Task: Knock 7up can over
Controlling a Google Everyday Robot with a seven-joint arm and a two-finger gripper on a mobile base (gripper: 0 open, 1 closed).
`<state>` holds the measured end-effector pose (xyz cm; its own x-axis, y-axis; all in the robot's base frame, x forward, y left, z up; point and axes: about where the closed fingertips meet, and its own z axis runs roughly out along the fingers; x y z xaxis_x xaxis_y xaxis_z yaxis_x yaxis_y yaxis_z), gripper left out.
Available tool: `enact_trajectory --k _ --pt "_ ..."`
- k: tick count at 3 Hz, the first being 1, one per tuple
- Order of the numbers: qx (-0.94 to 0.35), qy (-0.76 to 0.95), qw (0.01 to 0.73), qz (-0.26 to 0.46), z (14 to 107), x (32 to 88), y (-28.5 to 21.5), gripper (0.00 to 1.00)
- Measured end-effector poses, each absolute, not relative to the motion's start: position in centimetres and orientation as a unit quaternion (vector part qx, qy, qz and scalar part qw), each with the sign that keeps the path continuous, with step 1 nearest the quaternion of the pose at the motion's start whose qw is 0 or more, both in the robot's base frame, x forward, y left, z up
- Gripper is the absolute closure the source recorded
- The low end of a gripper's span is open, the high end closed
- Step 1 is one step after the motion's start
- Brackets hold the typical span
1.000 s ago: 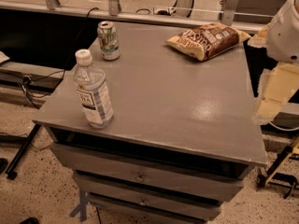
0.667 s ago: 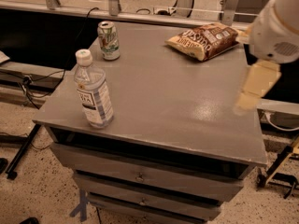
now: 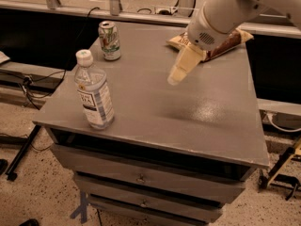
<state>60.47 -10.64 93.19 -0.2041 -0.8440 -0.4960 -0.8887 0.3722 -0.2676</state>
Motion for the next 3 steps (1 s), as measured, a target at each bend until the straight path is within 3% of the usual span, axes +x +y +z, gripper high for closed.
enact_trajectory --k 1,3 --pt "-0.531 0.758 0.356 0.128 92.0 66.6 -2.9 0.00" --pt "-0.476 0.733 0.418 0.247 90.1 73.2 5.1 0.00"
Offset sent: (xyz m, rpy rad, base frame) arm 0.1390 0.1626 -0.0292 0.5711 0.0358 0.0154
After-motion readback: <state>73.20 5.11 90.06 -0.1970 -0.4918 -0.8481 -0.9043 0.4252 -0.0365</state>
